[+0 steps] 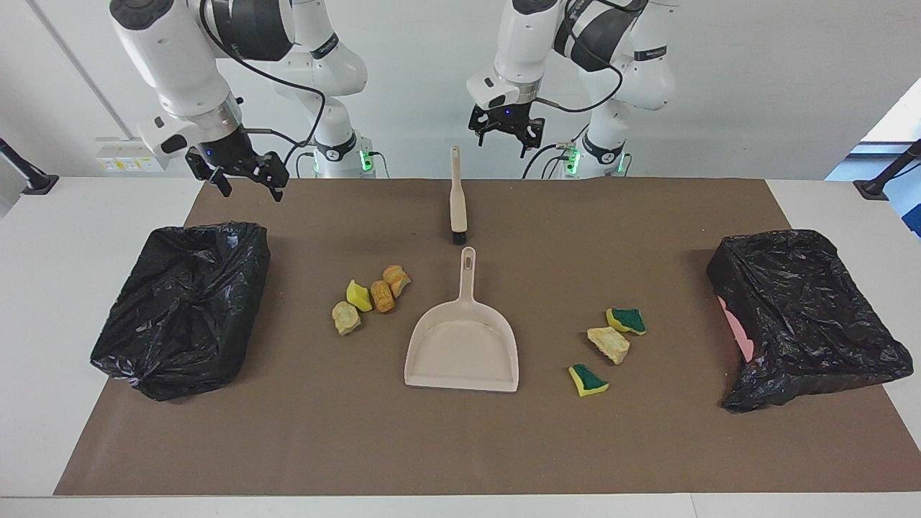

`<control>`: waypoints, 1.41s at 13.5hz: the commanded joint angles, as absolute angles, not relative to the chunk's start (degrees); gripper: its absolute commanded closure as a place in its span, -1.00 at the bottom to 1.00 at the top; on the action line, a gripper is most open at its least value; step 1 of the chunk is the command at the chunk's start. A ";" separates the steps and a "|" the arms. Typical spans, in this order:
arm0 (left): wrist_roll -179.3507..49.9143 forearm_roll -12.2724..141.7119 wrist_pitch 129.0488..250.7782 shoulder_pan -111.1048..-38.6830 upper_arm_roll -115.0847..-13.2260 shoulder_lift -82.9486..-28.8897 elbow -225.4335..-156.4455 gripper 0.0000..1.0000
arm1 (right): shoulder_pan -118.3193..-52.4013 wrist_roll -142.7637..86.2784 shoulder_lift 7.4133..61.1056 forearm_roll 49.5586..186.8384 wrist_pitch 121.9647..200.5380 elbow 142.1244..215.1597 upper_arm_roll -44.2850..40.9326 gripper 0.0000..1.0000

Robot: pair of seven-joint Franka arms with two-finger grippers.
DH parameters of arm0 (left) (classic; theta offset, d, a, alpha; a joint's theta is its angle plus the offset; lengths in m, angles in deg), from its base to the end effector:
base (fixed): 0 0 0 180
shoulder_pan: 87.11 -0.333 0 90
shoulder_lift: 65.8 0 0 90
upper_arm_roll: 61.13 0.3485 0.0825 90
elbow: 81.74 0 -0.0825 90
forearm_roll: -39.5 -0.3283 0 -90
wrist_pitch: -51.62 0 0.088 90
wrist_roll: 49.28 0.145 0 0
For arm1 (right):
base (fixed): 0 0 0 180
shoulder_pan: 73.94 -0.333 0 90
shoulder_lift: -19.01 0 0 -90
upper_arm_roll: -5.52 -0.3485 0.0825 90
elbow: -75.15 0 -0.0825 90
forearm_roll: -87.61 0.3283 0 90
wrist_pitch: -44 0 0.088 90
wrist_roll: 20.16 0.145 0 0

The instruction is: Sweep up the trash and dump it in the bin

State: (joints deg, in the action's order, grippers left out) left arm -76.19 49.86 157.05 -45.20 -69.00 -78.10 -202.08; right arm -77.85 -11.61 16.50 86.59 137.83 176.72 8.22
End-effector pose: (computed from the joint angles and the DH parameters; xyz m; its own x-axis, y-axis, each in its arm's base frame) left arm 0.2562 -0.3418 0.5193 0.9342 -0.3397 -0.1091 -0.3291 -0.9385 0.1040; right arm 0.4787 0.0072 0.5621 0.9881 -0.1264 -0.0879 -0.1243 -0.9918 0.0289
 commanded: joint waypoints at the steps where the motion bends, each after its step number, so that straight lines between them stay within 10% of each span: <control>1: -84.50 50.66 165.84 -38.53 -67.90 -75.50 -208.20 -1.00 | -81.30 -6.20 20.57 87.78 141.73 177.28 8.34 -1.00; 5: -90.92 51.62 176.76 -33.96 -67.98 -67.31 -208.74 -1.00 | -86.40 1.27 26.81 90.06 148.76 176.67 8.16 -1.00; 16: -104.91 52.06 177.56 -24.97 -67.90 -65.36 -212.70 -1.00 | -100.38 17.36 40.88 95.78 152.89 166.82 6.94 -1.00; 19: -105.09 52.06 177.22 -25.32 -67.90 -65.36 -212.79 -0.22 | -102.67 19.92 42.38 96.22 155.53 166.82 6.40 -1.00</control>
